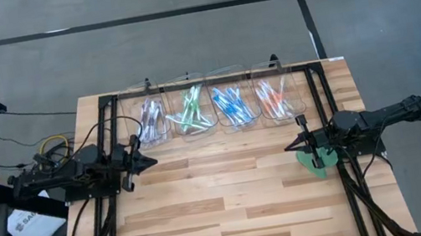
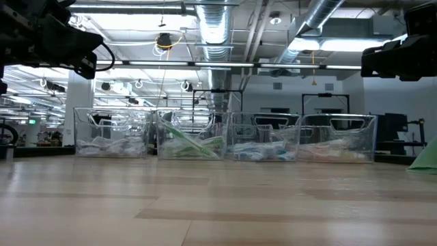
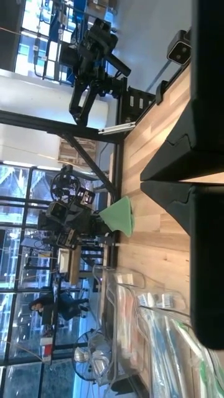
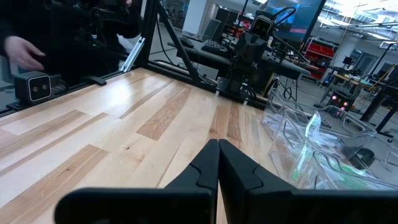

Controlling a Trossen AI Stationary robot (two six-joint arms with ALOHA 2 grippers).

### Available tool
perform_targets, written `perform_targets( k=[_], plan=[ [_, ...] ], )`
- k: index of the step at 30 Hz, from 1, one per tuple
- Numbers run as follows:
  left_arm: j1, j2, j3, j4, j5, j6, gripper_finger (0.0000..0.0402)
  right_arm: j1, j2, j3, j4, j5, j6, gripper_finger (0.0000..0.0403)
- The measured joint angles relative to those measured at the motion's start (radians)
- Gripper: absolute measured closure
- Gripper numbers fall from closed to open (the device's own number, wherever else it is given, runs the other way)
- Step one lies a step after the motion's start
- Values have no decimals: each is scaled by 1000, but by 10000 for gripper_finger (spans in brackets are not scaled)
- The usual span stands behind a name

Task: Pick & Place Toothbrushes
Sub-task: Return to Home Position

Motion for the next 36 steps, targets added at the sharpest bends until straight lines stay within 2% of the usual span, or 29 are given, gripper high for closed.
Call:
perform_targets(
  k=[36],
  plan=[
    [0,0,0,13,0,0,400,0,0,0,0,0,0,403]
  ],
)
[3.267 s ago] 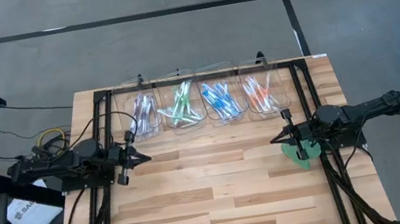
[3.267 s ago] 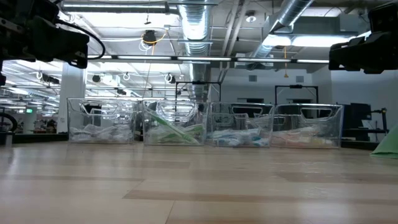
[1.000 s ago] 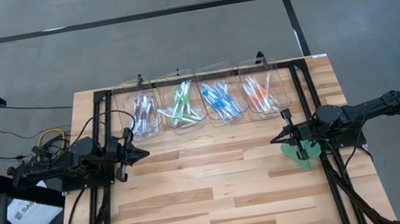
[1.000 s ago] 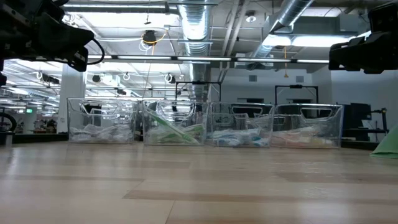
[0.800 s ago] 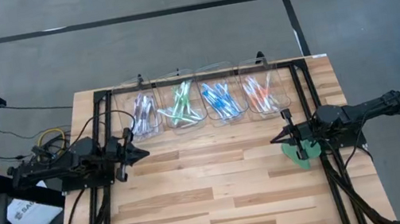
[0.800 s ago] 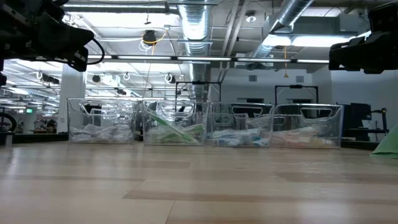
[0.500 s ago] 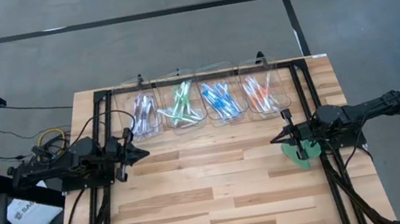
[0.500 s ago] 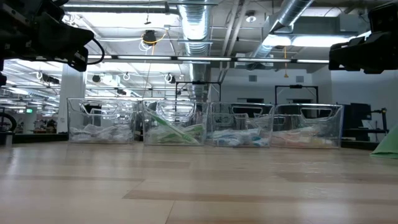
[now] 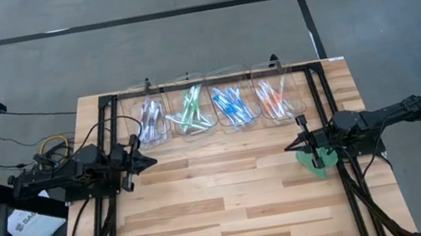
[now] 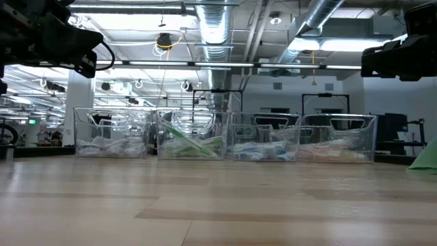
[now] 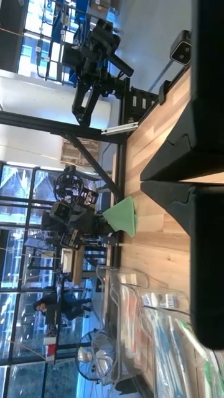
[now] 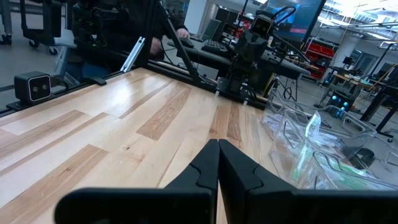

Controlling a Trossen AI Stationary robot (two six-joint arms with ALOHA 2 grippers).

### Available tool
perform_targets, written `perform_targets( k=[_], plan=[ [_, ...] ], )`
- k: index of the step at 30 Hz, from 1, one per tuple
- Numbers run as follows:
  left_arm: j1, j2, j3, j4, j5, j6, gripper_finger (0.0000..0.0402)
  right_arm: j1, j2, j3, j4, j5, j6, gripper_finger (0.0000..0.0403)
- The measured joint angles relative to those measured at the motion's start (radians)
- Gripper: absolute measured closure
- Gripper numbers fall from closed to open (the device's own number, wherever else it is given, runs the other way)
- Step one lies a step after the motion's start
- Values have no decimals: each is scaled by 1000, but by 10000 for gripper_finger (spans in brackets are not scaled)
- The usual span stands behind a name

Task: Pick & Place Toothbrushes
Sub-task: Return to Home Position

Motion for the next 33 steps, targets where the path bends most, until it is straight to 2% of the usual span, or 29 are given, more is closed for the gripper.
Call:
perform_targets(
  k=[33],
  plan=[
    [0,0,0,15,0,0,400,0,0,0,0,0,0,403]
  ],
)
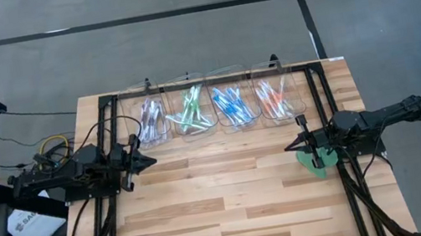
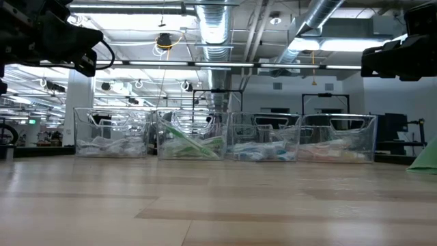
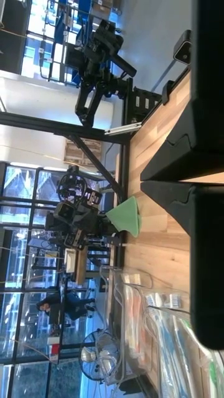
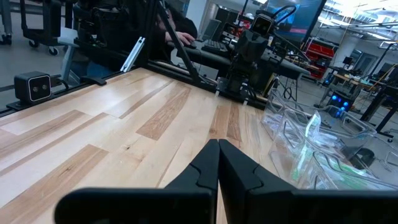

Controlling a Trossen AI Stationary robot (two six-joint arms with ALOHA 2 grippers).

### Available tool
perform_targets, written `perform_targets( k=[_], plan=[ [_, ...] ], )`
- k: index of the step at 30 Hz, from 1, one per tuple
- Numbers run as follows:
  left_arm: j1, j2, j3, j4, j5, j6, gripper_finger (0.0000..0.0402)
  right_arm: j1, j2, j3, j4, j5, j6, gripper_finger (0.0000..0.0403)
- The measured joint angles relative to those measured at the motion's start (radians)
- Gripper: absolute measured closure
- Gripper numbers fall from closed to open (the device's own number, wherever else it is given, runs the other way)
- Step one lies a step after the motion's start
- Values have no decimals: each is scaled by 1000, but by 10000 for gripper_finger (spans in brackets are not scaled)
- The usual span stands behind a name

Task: Pick & Place Toothbrushes
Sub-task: Return to Home Position

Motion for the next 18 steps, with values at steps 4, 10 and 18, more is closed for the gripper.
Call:
perform_targets(
  k=[4,10,18],
  plan=[
    [0,0,0,0,0,0,400,0,0,0,0,0,0,403],
    [0,0,0,7,0,0,400,0,0,0,0,0,0,403],
    [0,0,0,12,0,0,400,0,0,0,0,0,0,403]
  ],
)
